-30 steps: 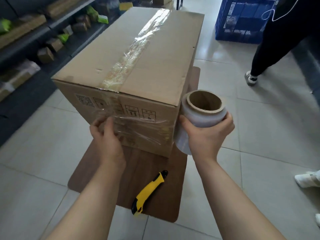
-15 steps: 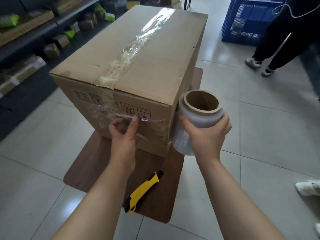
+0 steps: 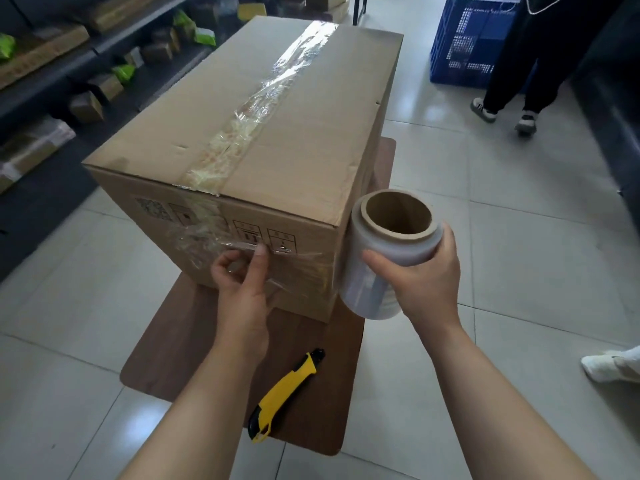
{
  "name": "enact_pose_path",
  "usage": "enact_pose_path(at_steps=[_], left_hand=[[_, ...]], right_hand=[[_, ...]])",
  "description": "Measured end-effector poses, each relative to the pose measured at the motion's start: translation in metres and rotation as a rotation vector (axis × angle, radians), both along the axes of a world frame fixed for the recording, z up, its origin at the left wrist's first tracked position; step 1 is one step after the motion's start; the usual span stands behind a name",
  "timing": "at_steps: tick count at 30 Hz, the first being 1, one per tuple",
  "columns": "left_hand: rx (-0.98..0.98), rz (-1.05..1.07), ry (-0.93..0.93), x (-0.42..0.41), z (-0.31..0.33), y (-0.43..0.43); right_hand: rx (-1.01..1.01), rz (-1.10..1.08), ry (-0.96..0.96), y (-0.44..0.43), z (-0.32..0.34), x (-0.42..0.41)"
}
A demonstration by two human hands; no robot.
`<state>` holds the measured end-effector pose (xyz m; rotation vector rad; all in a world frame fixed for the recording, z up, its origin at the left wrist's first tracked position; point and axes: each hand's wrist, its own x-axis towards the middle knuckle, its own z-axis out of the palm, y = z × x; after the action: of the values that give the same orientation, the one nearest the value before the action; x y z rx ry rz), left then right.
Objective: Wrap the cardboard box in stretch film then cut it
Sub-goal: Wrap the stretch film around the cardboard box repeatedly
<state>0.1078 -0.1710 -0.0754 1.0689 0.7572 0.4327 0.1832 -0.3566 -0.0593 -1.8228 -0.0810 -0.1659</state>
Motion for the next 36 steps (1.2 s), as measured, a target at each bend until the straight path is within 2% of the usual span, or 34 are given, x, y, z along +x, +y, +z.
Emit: enact_pose_path(at_steps=[7,17,23,28,32,36], left_hand=[[0.003,-0.023,0.030,0.000,0.006,0.002],[0.105,0.125,-0.061,-0.001,0.008,-0.044],[0.343,0.131,0.088,0.009,-0.005,-0.064],[0.438,0.209,0.120,0.019,-0.013,-0.069],[0.413,0.246,0.122,0.020,-0.016,-0.073],[0.423,0.267,0.117,0.021,-0.014,-0.076]], right_hand=[[0.054,-0.118,-0.022,0.005,-0.002,0.028],[0.131,0.145,0.052,-0.004,-0.013,0.041],[0.006,0.312,0.093,-0.027,-0.010,0.058],[0.010,0.367,0.082,-0.034,-0.008,0.072],[0.066,0.437,0.074,-0.037,-0.010,0.079],[0.098,0.353,0.086,-0.036,-0.011,0.091]])
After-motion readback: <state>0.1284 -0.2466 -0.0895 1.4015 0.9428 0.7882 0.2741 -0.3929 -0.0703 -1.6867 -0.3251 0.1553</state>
